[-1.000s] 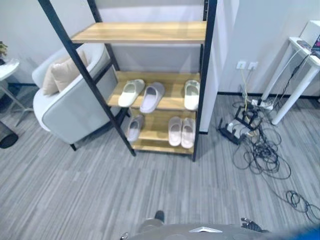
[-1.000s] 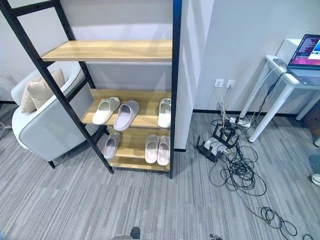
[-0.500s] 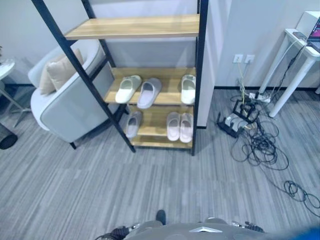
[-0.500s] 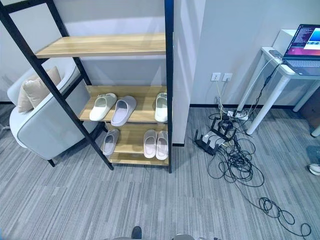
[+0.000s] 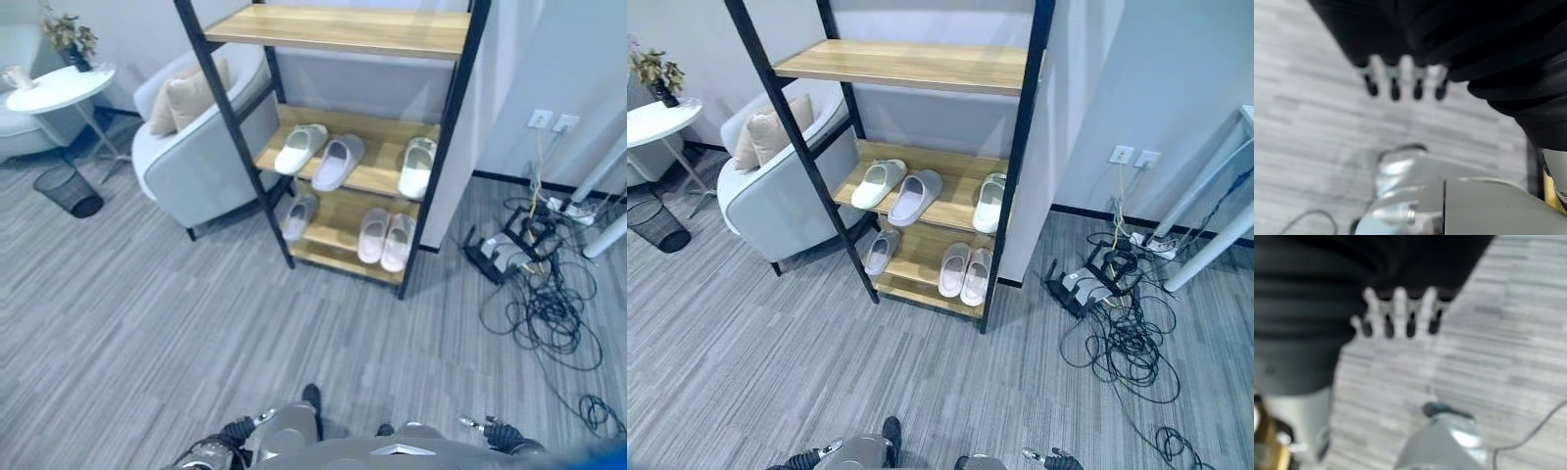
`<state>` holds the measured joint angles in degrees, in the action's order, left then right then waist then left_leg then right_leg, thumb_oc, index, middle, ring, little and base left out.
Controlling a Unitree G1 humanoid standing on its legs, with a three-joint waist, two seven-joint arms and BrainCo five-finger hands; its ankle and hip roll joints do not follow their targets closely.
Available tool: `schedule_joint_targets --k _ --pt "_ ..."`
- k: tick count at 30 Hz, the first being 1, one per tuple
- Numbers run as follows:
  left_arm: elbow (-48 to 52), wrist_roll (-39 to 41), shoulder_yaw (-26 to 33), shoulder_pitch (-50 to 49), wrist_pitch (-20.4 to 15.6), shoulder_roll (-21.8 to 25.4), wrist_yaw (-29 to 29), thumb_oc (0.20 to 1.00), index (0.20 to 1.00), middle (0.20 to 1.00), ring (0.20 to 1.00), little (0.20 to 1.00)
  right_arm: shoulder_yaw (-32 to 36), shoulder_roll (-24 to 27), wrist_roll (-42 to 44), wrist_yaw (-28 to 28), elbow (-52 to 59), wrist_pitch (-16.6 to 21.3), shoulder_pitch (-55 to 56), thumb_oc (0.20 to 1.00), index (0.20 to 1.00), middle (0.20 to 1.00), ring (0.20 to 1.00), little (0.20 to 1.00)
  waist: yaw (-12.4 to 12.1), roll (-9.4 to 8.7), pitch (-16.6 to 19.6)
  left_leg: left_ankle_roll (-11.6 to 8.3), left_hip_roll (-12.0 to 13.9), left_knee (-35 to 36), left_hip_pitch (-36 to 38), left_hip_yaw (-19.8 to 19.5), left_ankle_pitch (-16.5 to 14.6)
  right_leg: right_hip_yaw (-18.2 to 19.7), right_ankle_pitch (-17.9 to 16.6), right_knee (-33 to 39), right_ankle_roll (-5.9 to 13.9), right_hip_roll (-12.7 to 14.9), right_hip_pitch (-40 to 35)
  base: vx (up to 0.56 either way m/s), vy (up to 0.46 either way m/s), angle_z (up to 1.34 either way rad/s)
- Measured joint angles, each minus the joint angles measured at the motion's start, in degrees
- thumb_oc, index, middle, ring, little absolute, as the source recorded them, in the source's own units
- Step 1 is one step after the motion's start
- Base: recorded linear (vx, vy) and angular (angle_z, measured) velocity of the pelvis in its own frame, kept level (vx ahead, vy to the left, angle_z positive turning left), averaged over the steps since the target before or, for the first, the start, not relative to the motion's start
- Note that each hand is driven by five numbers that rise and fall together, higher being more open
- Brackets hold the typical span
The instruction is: Arrange the slippers neatly on the shoe rack.
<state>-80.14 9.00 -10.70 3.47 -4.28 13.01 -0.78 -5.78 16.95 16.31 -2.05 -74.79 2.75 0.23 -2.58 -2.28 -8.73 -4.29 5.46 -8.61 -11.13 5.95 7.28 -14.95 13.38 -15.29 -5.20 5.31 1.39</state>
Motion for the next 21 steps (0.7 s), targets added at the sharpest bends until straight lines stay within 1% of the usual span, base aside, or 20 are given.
schedule_joint_targets --k 1,2,3,4,5,6,7,8,9,10,11,12,13,14,15,16,17,18,20,21 --pt "-0.37 -0.01 0.14 -0.14 -0.04 0.16 0.28 1.0 1.0 1.0 1.0 1.0 0.34 -0.08 0.01 0.03 0.14 -0.01 -0.02 1.0 1.0 1.0 1.0 1.0 -0.33 -0.34 -0.21 -0.28 2.76 1.81 -0.48 -0.37 0.07 0.07 -0.03 0.87 0.88 -0.01 -0.05 0.46 0.464 -0.01" --pt "-1.12 -0.04 0.42 0.25 -0.05 0.52 0.92 1.0 1.0 1.0 1.0 1.0 0.21 -0.43 0.01 0.04 0.22 0.03 -0.31 1.0 1.0 1.0 1.0 1.0 -0.23 -1.25 -0.77 -0.84 6.06 4.06 -1.54 0.12 0.47 0.0 -0.11 1.72 1.79 -0.06 -0.15 0.43 0.435 -0.08" --pt "-1.24 -0.06 0.63 0.03 0.0 0.57 1.05 1.0 1.0 1.0 1.0 1.0 0.29 -0.41 -0.04 0.04 0.02 0.01 0.09 1.0 1.0 1.0 1.0 1.0 -0.22 -1.55 -1.36 -0.88 7.79 5.4 -1.9 0.16 0.41 0.01 -0.23 2.38 2.93 -0.18 -0.73 0.32 0.325 0.06" --pt "-1.62 -0.27 1.7 -0.14 -0.08 0.18 1.08 1.0 1.0 1.0 1.0 1.0 0.83 -0.3 -0.2 0.11 -1.03 -0.04 0.48 1.0 1.0 1.0 1.0 1.0 -0.08 -1.83 -2.01 -1.1 8.69 6.29 -1.75 0.04 0.04 -0.06 -0.14 3.44 5.66 0.26 -2.44 0.32 0.387 0.06" --pt "-2.06 -0.58 1.7 -0.15 0.0 -0.43 1.06 1.0 1.0 1.0 1.0 1.0 1.03 -0.1 -0.21 0.13 -1.45 -0.09 1.47 1.0 1.0 1.0 1.0 1.0 0.01 -1.33 -1.91 -0.65 7.02 7.84 -0.49 -0.01 0.41 -0.06 -0.49 4.37 6.46 1.0 -4.17 0.28 0.358 0.01" --pt "-2.04 -0.87 1.55 -0.68 0.17 -0.97 1.05 1.0 1.0 1.0 1.0 1.0 1.93 0.35 -0.24 -0.03 -1.64 -0.24 2.96 1.0 1.0 1.0 1.0 1.0 0.04 -0.9 -2.01 0.3 5.26 8.4 0.92 0.16 0.84 -0.11 -0.35 4.71 7.83 1.4 -5.59 0.36 0.497 -0.1" --pt "-2.06 -1.28 0.7 -0.83 0.19 -1.58 1.0 1.0 1.0 1.0 1.0 1.0 4.53 0.86 -0.2 -0.09 -1.44 -0.08 4.22 1.0 1.0 1.0 1.0 1.0 0.08 1.01 -1.67 1.04 3.02 6.62 2.37 1.6 0.46 -0.11 0.51 4.12 9.32 2.3 -7.18 0.26 0.426 0.07" --pt "-2.59 -1.48 -0.47 -0.39 0.5 -0.29 1.16 1.0 1.0 1.0 1.0 1.0 4.32 -0.38 -0.12 0.13 -2.56 -0.33 4.15 1.0 1.0 1.0 1.0 1.0 0.65 -1.8 -0.4 2.66 0.1 6.58 3.26 3.55 -1.43 0.2 0.89 -1.31 10.94 6.93 -4.82 0.38 0.559 0.0" --pt "-2.13 -1.77 -1.79 -0.42 0.51 0.47 1.12 1.0 1.0 1.0 1.0 1.0 3.69 -0.83 -0.11 0.1 -2.62 -0.73 4.19 1.0 1.0 1.0 1.0 1.0 0.56 -2.43 -0.21 3.72 -1.21 6.7 3.56 3.86 -1.23 1.31 0.72 -7.0 10.86 8.57 -2.3 0.36 0.508 0.29" --pt "-1.09 -2.1 -2.63 0.6 0.3 1.52 1.12 1.0 1.0 1.0 1.0 1.0 2.01 -1.09 -0.11 0.03 -0.2 -1.06 3.87 1.0 1.0 1.0 1.0 1.0 2.01 -1.62 -0.68 6.11 -3.54 6.96 4.7 2.74 -3.07 3.77 -3.47 -18.96 10.58 11.31 3.45 0.32 0.389 0.31" --pt "-0.81 -2.54 -3.03 0.87 0.45 1.67 1.17 1.0 1.0 1.0 1.0 1.0 1.63 -1.17 -0.11 0.0 0.32 -1.06 4.16 1.0 1.0 1.0 1.0 1.0 2.9 -1.7 -0.35 6.57 -4.45 7.32 5.83 2.45 -3.29 5.34 -3.73 -23.21 11.1 12.48 4.95 0.15 0.176 0.57" --pt "0.14 -2.93 -3.67 1.84 0.23 1.85 1.3 1.0 1.0 1.0 1.0 1.0 0.54 -1.17 -0.13 0.0 1.37 -1.05 4.18 1.0 1.0 1.0 1.0 1.0 3.67 -0.36 -0.3 8.68 -5.42 8.22 6.97 1.1 -4.77 7.32 -3.11 -23.99 12.01 12.1 6.46 0.16 0.156 0.37" --pt "0.31 -2.97 -4.93 2.49 0.14 2.22 1.4 1.0 1.0 1.0 1.0 1.0 -0.49 -1.16 -0.15 -0.01 1.99 -0.98 3.53 1.0 1.0 1.0 1.0 1.0 3.27 0.71 -0.58 8.98 -5.75 9.62 8.33 0.82 -4.39 10.0 -2.87 -24.25 12.05 10.44 8.39 0.16 0.105 0.4" --pt "0.44 -3.01 -4.98 3.39 -0.12 2.38 1.45 1.0 1.0 1.0 1.0 1.0 -1.34 -1.22 -0.15 -0.03 2.64 -0.51 2.8 1.0 1.0 1.0 1.0 1.0 3.91 1.3 -0.52 8.9 -6.13 10.29 9.11 0.14 -4.0 11.25 -2.51 -23.36 12.34 8.94 10.08 0.26 0.112 0.43" --pt "0.81 -3.0 -5.1 4.84 -0.12 2.34 1.55 1.0 1.0 1.0 1.0 1.0 -1.75 -1.11 -0.18 -0.05 3.9 -0.09 2.52 1.0 1.0 1.0 1.0 1.0 4.53 2.63 -1.22 10.24 -7.0 10.88 9.6 -1.4 -4.71 12.72 -2.33 -20.74 12.01 6.28 12.8 0.24 0.039 0.72" --pt "1.49 -2.97 -5.04 5.5 -0.03 2.24 1.7 1.0 1.0 1.0 1.0 1.0 -2.29 -1.08 -0.18 -0.02 4.18 0.22 1.5 1.0 1.0 1.0 1.0 1.0 5.58 3.8 -2.26 9.85 -6.87 11.49 10.62 -2.78 -4.19 15.55 -1.95 -14.51 11.41 2.05 13.25 0.16 0.0 0.86" --pt "1.48 -2.96 -5.07 5.98 -0.13 2.21 1.74 1.0 1.0 1.0 1.0 1.0 -2.88 -1.14 -0.19 -0.05 3.99 0.2 1.29 1.0 1.0 1.0 1.0 1.0 6.63 4.1 -2.73 9.57 -7.23 11.55 10.8 -3.67 -3.91 16.0 -2.45 -10.43 11.99 0.45 13.52 0.13 -0.047 0.82" --pt "1.96 -2.93 -5.14 6.57 -0.3 2.29 1.87 1.0 1.0 1.0 1.0 1.0 -3.03 -1.31 -0.2 -0.08 3.75 0.12 1.23 1.0 1.0 1.0 1.0 1.0 6.64 3.53 -3.71 9.61 -7.97 11.62 11.61 -3.92 -4.01 15.67 -3.32 -8.38 12.06 -0.24 14.75 0.11 -0.062 0.66" --pt "2.42 -2.88 -5.17 6.77 -0.55 2.43 2.08 1.0 1.0 1.0 1.0 1.0 -3.52 -1.41 -0.22 -0.04 3.36 0.13 1.13 1.0 1.0 1.0 1.0 1.0 6.66 2.54 -4.42 9.26 -8.97 11.46 12.38 -4.82 -4.57 15.24 -5.46 -4.95 11.62 -0.66 15.99 0.07 -0.042 0.38" --pt "2.97 -2.81 -5.17 6.62 -0.62 2.46 2.14 1.0 1.0 1.0 1.0 1.0 -3.58 -1.5 -0.25 0.01 3.18 0.16 1.15 1.0 1.0 1.0 1.0 1.0 6.49 1.88 -4.61 9.21 -9.35 11.4 12.41 -5.13 -5.2 13.35 -7.24 -2.22 11.67 -0.4 16.18 0.07 -0.112 0.29"
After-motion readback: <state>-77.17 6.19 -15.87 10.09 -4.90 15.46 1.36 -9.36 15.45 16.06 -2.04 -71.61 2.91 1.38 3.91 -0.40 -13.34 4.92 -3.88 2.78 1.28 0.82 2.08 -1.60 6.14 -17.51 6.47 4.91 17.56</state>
